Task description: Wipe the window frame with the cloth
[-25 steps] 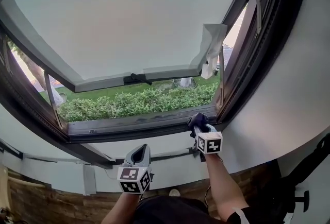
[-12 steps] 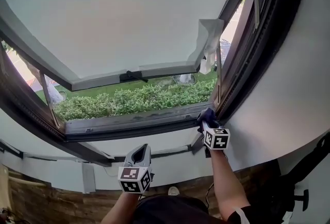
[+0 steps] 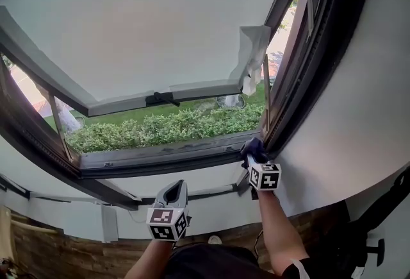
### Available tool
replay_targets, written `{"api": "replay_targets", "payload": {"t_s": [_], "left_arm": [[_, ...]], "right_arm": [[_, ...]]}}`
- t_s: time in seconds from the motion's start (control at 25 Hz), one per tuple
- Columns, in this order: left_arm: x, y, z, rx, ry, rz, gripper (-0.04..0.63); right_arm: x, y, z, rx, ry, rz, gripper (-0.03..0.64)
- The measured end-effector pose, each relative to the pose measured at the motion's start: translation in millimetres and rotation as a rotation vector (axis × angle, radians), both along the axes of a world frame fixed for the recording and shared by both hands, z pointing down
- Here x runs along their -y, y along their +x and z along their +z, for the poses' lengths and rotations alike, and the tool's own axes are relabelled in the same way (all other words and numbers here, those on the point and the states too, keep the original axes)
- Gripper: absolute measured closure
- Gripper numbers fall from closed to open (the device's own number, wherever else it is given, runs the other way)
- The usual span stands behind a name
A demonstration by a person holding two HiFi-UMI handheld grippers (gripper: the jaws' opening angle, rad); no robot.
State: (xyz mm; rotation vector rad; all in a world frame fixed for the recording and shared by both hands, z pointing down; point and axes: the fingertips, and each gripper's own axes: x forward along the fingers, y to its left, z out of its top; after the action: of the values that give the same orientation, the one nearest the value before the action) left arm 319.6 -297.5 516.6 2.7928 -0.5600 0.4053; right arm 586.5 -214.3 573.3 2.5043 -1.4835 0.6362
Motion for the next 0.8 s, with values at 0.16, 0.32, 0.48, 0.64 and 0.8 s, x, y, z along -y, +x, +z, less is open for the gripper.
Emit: {"api": "replay_targets", "payload": {"t_s": [0.16,0.32,0.48,0.64,0.8], "left_arm": [[-3.5,12.2,-7.6,-0.019,0.01,-0.009,0.588],[-9.8,21.4,-13.5,-0.039,0.024,-0.031,0.588],[-21.9,28.1,-10.8,-0.032,0.025,-0.029,0.588],[-20.9,29.9,-9.6,-0.029,0.019,-0.044,0.588],[-20.9,32.0,-13.9,-0.041,0.032,-0.048,0.587]], "right_arm": [[-0.2,0.4,-0.3,0.003,0.016,-0.006,0.551],[-1.1,-4.3,-1.8,-0.051,0.04,-0.019,0.549],[-1.1,-8.2,-10.5,-0.171,0.054,-0.07,0.545],[-5.0,-11.4,-25.3,-0.154,0.132,-0.082,0.545],[-14.1,-22.8,-61.9,-0.17,0.236,-0.077,0.543]]}}
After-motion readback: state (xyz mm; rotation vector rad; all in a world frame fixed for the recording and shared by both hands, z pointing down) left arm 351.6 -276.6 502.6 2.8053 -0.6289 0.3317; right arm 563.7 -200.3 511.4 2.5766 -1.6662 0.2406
